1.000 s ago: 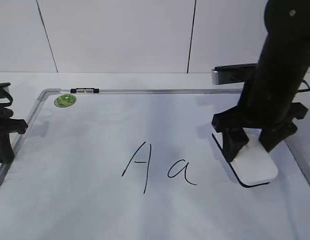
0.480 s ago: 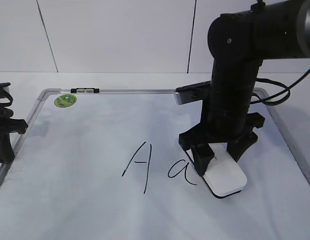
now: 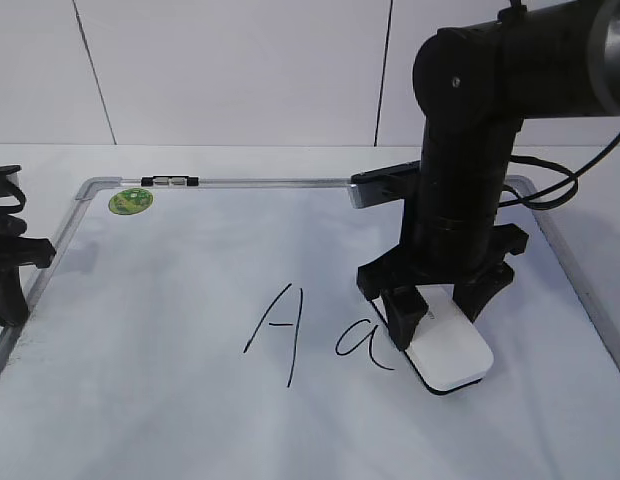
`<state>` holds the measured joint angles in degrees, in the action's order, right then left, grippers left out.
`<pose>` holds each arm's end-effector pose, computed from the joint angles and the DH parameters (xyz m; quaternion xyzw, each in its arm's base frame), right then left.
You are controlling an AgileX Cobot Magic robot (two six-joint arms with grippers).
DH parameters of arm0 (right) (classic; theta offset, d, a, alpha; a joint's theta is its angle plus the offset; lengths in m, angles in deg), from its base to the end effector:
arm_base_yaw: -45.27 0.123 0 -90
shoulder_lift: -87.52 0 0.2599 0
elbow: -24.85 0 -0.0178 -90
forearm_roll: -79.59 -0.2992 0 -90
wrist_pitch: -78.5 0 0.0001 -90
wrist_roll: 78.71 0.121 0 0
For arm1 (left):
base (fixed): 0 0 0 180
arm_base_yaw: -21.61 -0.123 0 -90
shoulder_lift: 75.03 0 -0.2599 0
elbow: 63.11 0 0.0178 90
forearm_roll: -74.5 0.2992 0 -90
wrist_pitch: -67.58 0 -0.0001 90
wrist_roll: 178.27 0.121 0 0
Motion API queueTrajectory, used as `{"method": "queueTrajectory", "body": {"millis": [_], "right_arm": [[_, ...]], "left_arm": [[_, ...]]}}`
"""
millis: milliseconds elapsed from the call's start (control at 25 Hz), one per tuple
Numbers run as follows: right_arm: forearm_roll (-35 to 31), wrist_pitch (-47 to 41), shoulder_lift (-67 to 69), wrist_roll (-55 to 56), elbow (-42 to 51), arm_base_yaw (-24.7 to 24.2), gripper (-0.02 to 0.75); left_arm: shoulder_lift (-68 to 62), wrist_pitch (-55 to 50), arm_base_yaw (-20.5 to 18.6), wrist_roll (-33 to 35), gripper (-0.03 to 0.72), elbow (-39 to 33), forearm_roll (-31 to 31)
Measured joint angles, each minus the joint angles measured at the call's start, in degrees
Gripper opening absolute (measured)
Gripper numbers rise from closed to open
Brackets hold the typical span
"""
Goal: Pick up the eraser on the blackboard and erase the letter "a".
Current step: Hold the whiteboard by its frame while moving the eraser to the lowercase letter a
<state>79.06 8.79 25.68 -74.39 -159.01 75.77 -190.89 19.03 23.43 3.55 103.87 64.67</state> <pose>0.3390 0.2009 0.1245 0.2246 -0.9738 0.0064 0.0347 0.3629 -0.0270 0.0631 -0.0236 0.9973 -0.0655 0.0223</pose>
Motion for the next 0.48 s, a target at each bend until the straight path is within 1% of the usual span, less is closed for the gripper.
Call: {"method": "queueTrajectory", "body": {"millis": [480], "right_arm": [[-0.2,0.6,1.6,0.0,0.0,0.0,0.542]], "left_arm": [[0.0,0.0,0.0,0.0,0.017,0.0,0.0]]}}
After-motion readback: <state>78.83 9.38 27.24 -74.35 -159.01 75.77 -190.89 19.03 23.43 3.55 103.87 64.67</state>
